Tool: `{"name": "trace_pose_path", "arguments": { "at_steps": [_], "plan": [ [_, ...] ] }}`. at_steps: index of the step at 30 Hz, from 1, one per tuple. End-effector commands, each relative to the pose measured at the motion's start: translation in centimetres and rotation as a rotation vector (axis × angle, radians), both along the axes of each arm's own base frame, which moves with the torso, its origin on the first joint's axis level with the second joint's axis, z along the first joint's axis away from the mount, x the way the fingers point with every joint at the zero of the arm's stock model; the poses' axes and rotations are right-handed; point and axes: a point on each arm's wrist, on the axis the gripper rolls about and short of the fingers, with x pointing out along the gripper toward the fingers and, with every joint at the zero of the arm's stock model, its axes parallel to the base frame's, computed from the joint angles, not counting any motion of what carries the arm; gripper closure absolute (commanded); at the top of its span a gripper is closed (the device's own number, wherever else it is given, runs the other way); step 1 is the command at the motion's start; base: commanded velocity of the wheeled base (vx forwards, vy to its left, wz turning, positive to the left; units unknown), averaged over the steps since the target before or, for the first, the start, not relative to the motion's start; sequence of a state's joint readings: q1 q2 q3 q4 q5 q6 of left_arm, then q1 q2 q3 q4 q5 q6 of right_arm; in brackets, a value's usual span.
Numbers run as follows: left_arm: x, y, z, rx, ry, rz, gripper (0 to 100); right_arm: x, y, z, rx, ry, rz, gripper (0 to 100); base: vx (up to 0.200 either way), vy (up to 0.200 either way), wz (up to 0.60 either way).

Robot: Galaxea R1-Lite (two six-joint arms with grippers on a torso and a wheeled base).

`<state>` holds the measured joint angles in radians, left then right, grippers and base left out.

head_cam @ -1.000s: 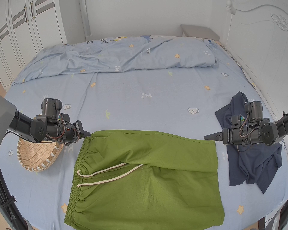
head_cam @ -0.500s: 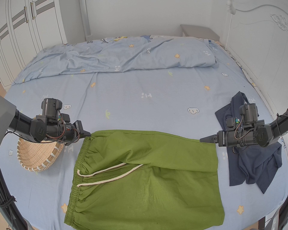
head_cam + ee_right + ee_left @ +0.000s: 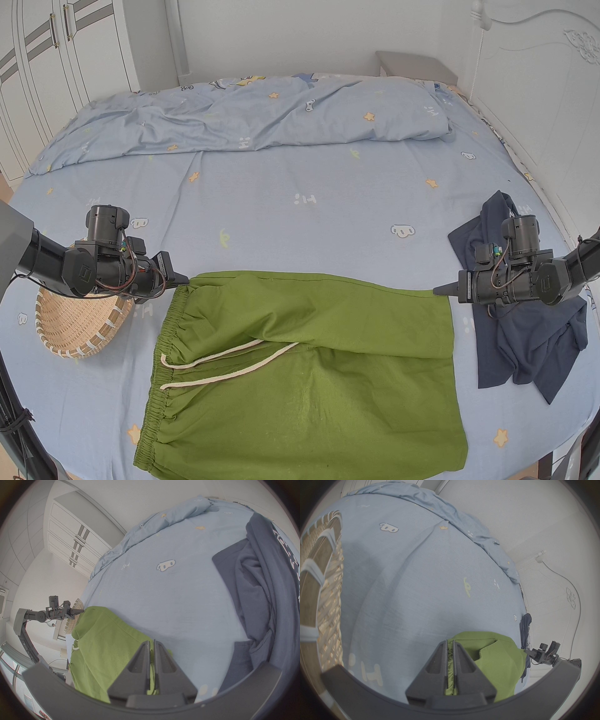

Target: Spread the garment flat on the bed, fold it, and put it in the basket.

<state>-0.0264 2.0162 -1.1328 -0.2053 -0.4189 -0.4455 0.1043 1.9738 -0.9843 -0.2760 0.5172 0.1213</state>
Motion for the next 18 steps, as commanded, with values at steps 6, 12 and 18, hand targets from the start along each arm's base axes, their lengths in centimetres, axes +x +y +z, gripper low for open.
{"name": "trace_pose_path", "arguments": {
  "at_steps": [6,12,18],
  "plan": [
    [-0.3,0.2,1.0,0.002,-0.027,0.009,100,0.6,0.0,4.6,0.01,-0.123,-0.007,100,0.0,0.0,0.0],
    [-0.7,0.8,2.2,0.001,-0.059,0.027,100,1.6,0.7,8.3,0.01,-0.171,0.009,100,0.0,0.0,0.0],
    [-0.7,2.0,2.8,0.001,-0.079,0.058,100,2.9,0.9,10.3,0.018,-0.245,0.008,100,0.0,0.0,0.0]
  ]
}}
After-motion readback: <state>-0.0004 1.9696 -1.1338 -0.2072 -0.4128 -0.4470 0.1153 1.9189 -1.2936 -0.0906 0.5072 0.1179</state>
